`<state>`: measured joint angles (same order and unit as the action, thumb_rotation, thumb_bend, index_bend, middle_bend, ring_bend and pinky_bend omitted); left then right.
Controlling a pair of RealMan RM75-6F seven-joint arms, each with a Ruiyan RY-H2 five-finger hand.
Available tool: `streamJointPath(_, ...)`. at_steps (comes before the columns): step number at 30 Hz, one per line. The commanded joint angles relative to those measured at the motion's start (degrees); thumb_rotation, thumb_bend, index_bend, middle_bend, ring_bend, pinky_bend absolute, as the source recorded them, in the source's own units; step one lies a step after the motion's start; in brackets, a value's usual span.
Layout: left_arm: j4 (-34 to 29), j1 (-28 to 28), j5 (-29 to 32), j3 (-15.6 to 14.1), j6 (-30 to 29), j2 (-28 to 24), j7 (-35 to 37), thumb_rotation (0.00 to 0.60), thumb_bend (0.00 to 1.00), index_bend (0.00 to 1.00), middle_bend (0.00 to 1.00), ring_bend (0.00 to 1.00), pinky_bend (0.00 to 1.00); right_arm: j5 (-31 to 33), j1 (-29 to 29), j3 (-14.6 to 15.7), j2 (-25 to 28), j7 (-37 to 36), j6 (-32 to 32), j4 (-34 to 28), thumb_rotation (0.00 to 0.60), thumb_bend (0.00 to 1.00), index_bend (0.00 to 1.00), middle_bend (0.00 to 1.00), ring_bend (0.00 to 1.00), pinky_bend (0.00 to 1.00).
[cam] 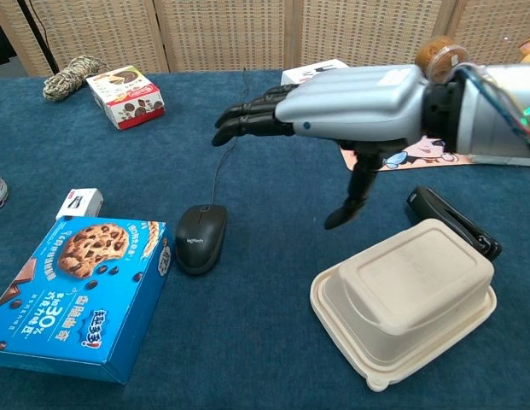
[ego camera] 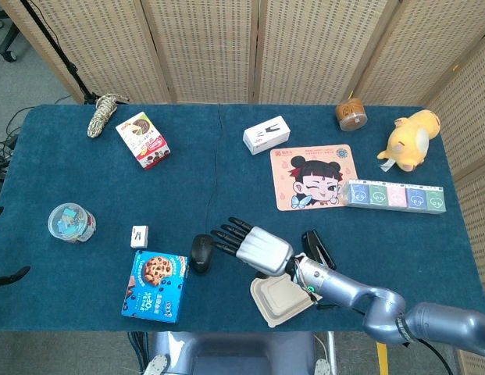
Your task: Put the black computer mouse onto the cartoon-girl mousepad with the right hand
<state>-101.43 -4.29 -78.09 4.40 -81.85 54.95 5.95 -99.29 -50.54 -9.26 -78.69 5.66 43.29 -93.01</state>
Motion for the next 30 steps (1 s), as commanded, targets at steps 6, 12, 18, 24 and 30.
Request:
streamJointPath(6, -0.19, -0.32, 0.69, 0.06, 0.86, -0.17, -0.54, 0.600, 0.06, 0.00, 0.00, 0.00, 0.00, -1.34, -6.29, 0.62, -7.81, -3.96, -1.59, 9.44, 0.600, 0.00, 0.01, 0.00, 0.00, 0.00)
streamJointPath(12, -0.30, -0.73, 1.12, 0.01, 1.74, -0.03, -1.41, 0.600, 0.06, 0.00, 0.00, 0.00, 0.00, -1.07, -9.18, 1.38, -11.33, -3.92, -3.12, 14.95, 0.600, 0.00, 0.04, 0.00, 0.00, 0.00)
streamJointPath(18, -0.51, -0.89, 1.51, 0.09, 1.94, 0.17, -2.22, 0.600, 0.06, 0.00, 0.00, 0.00, 0.00, -0.32, -11.43, 2.41, -14.10, -2.85, -4.72, 19.52, 0.600, 0.00, 0.07, 0.00, 0.00, 0.00)
streamJointPath(24, -0.57, -1.44, 2.62, 0.34, 2.84, 0.57, -3.45, 0.600, 0.06, 0.00, 0.00, 0.00, 0.00, 2.17, -14.01, 1.73, -16.41, 1.43, -7.92, 20.84, 0.600, 0.00, 0.09, 0.00, 0.00, 0.00)
streamJointPath(30, -0.81, -1.76, 3.14, 0.44, 3.38, 0.64, -3.97, 0.600, 0.06, 0.00, 0.00, 0.00, 0.00, 4.79, -15.58, 1.31, -17.52, 4.23, -9.83, 21.83, 0.600, 0.00, 0.10, 0.00, 0.00, 0.00)
